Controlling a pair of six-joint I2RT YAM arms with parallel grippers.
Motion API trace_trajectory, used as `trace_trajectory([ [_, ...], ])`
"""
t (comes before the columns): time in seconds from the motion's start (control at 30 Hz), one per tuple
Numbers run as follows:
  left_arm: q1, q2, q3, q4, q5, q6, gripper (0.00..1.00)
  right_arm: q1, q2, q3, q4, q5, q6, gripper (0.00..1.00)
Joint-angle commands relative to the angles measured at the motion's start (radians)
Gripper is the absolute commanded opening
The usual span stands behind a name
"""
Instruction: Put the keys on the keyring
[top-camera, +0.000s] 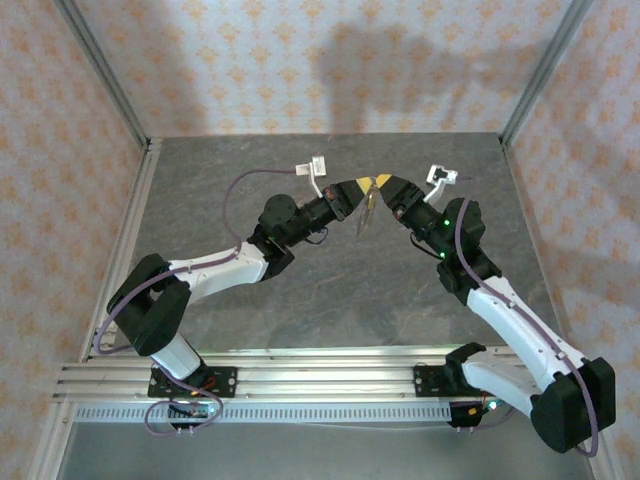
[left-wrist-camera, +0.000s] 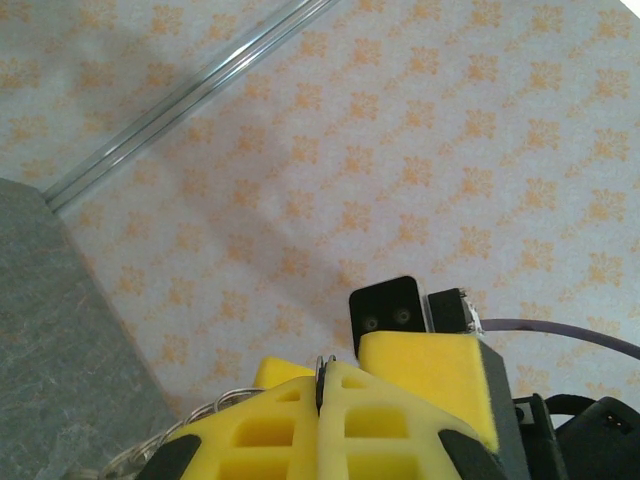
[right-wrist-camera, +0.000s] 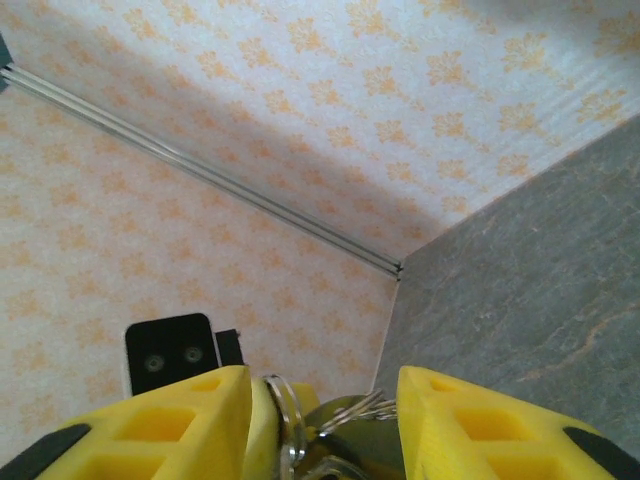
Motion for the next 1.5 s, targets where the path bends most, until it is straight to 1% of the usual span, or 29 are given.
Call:
trace_trajectory([
  [0.0,-0.005,-0.010,0.025,0.046,0.013,0.020,0.00,-0.003,0.009,0.038,0.059,-0.023,0.018,0.43],
  [0.23,-0.005,-0.009,0.025,0.046,0.013,0.019,0.00,0.005,0.029,0.031,0.087,-0.047,0.035,0.42],
  [0.3,-0.004,-0.007,0.027,0.049,0.013,0.018,0.00,0.011,0.036,0.032,0.089,-0.051,0.034,0.40],
  [0.37,-0.005,-0.006,0.027,0.052,0.011,0.015,0.00,0.016,0.039,0.032,0.090,-0.051,0.033,0.35],
  [0.63,-0.005,-0.003,0.030,0.049,0.011,0.015,0.00,0.018,0.031,0.021,0.085,-0.048,0.025,0.01],
  [0.83,-0.005,-0.006,0.032,0.044,0.010,0.017,0.00,0.018,0.028,0.019,0.074,-0.043,0.017,0.00],
  [0.93,-0.004,-0.017,0.028,0.013,-0.009,0.021,0.00,0.008,0.029,0.019,0.070,-0.047,0.013,0.00],
  [0.97,-0.004,-0.026,0.025,-0.001,-0.022,0.028,0.02,-0.001,0.030,0.019,0.069,-0.051,0.012,0.00],
  [1.1,0.010,-0.080,0.009,-0.109,-0.050,0.070,0.31,-0.053,0.044,0.033,0.064,-0.111,0.004,0.00],
  [1.2,0.034,-0.126,0.000,-0.176,-0.051,0.098,0.47,-0.090,0.071,0.052,0.061,-0.182,-0.011,0.00],
  [1.27,0.053,-0.154,-0.007,-0.214,-0.042,0.115,0.53,-0.104,0.092,0.065,0.054,-0.218,-0.025,0.00],
  [1.33,0.078,-0.178,-0.004,-0.268,-0.018,0.135,0.57,-0.116,0.113,0.082,0.046,-0.263,-0.047,0.00],
  [1.47,0.141,-0.201,0.029,-0.385,0.097,0.181,0.66,-0.141,0.154,0.117,0.021,-0.352,-0.102,0.00],
])
